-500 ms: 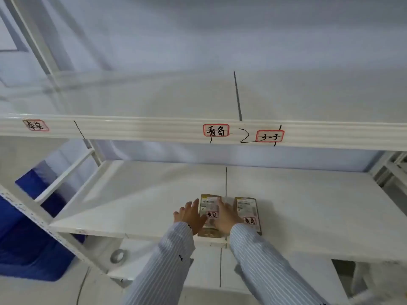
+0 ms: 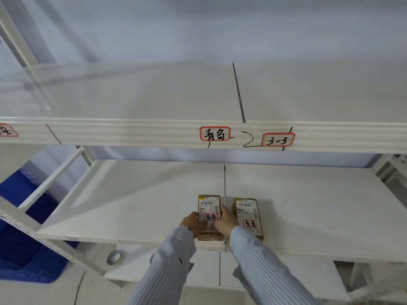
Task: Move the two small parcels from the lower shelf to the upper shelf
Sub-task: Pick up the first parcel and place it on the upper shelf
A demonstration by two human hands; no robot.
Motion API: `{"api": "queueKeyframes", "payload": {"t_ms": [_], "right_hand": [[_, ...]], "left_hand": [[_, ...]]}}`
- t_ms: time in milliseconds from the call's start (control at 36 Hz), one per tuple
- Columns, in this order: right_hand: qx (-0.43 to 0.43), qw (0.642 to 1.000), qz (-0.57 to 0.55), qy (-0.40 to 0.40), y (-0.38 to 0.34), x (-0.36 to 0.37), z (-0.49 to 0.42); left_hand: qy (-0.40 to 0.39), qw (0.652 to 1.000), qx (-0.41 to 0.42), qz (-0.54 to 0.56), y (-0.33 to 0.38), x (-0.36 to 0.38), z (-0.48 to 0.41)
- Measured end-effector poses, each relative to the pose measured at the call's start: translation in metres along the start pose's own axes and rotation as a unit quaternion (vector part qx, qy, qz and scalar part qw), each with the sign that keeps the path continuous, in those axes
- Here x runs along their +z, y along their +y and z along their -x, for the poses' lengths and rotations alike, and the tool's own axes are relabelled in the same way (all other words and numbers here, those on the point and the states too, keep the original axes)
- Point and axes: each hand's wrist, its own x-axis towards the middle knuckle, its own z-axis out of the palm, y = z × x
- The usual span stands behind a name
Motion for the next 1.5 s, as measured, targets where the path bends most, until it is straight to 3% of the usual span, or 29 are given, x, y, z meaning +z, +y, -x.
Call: {"api": "queueKeyframes", "payload": {"t_ms": [333, 944, 1500], "right_hand": [[-0.077, 0.99, -0.082, 0.086, -0.021, -0.04, 0.058], [-0.206, 0.945, -0.147, 0.207, -0.023, -0.105, 0.23], [-0.278, 0.929, -0.137, 0.203, -0.032, -0.105, 0.302]], "left_hand": [[0.089, 0.992, 0.092, 0.012, 0.027, -0.018, 0.046], [0.238, 0.939, 0.243, 0.043, 0.085, -0.01, 0.207], [0.297, 0.912, 0.271, 0.077, 0.074, -0.012, 0.294]]}}
